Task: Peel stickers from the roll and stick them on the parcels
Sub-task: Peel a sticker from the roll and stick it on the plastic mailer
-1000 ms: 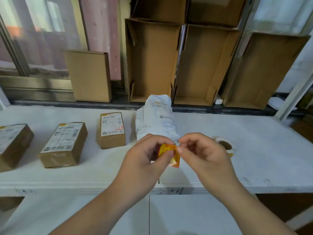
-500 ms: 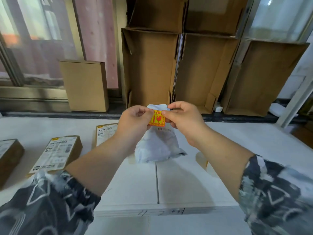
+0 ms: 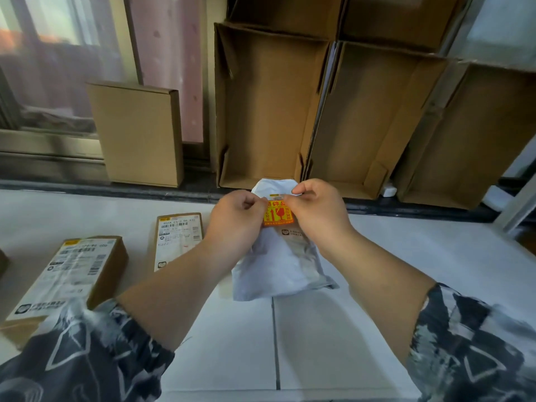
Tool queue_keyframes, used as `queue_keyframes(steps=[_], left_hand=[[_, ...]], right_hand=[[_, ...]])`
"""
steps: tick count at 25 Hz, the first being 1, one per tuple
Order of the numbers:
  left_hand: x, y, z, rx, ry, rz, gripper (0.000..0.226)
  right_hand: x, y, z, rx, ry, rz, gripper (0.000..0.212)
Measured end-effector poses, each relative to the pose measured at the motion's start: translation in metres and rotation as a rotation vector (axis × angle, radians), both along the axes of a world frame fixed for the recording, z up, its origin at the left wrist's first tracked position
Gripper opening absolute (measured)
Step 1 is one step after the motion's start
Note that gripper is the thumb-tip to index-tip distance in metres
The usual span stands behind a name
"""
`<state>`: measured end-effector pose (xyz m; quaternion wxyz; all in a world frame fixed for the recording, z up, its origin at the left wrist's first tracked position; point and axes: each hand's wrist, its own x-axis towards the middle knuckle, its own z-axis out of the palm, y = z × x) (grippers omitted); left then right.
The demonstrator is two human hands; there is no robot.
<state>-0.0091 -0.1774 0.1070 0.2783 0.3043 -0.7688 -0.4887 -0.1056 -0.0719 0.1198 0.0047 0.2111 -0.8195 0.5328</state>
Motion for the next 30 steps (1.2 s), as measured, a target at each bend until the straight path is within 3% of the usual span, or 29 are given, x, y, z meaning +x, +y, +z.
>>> queue_keyframes(steps=[9, 25, 30], left_hand=[[-0.006, -0.008, -0.017, -0.078, -0.024, -0.034, 0.025], [-0.003, 0.005, -0.034, -0.219, 0.058, -0.032, 0.014], [-0.004, 0.008, -0.038, -0.17, 0.076, -0.012, 0.011]], right_hand=[[-0.001, 0.001, -0.021, -0.058, 0.011, 0.043, 0.013], [0.012, 0.003, -0.03, 0.071, 0.27, 0.035, 0.01], [0.014, 0.003, -0.034, 0.091, 0.361, 0.004, 0.014]])
